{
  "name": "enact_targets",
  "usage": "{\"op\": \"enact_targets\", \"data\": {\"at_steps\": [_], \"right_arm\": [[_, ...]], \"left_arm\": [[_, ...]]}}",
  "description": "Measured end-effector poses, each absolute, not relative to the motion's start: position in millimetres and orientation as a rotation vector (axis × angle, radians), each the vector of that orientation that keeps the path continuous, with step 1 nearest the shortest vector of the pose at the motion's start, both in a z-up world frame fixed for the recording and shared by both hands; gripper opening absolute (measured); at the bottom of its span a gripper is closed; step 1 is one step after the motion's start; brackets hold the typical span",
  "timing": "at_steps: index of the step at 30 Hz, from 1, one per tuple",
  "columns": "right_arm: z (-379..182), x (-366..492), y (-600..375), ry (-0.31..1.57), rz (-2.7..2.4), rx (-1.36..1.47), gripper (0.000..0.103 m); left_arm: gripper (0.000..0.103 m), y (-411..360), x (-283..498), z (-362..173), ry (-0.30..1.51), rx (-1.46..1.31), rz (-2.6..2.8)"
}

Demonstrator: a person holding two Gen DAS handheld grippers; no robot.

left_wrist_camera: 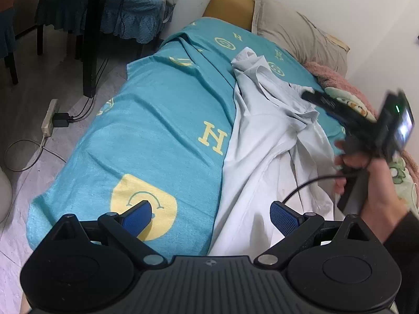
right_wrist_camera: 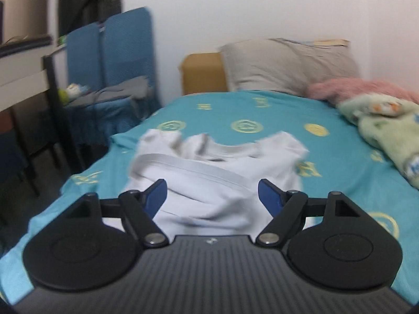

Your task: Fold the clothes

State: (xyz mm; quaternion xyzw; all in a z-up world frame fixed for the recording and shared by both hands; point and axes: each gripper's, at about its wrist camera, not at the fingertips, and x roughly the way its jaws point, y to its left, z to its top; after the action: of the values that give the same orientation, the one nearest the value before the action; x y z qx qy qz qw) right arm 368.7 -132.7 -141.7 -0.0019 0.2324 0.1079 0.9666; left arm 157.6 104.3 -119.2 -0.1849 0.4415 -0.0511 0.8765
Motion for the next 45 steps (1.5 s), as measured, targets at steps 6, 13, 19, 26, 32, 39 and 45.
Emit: {"op": "enact_targets", "data": {"at_steps": [6, 13, 19, 26, 32, 39, 45], "right_arm": [[-142, 418, -67, 0.539, 0.391, -0.263, 0.078], [-156, 453, -45, 0.57, 0.357, -0.375, 0.077], [-156, 459, -71, 0.615, 0.287, -0.202, 0.005], [-124, 452, -127, 0.462, 0.163, 0.074, 0.004], [-143, 486, -166, 0.515, -0.064, 0.137, 0.003], [-178, 507, -177, 0.563, -0.115, 0.155, 0.005], [-157, 488, -185, 0.597, -0.035, 0.192, 0.013]], "left_arm": [[0.098, 106, 162, -125, 0.942, -0.396, -0.095], [0.098, 104, 167, -131, 0.957, -0.399, -0.111], [0.098, 103, 166, -132, 0.959, -0.405, -0.112], [0.098, 104, 161, -125, 0.882, -0.433, -0.096], [0.098, 94, 164, -125, 0.872, -0.376, -0.092], [0.098, 86, 166, -125, 0.856, -0.326, -0.099], [0.097, 80, 162, -118, 0.828, -0.283, -0.113]]}}
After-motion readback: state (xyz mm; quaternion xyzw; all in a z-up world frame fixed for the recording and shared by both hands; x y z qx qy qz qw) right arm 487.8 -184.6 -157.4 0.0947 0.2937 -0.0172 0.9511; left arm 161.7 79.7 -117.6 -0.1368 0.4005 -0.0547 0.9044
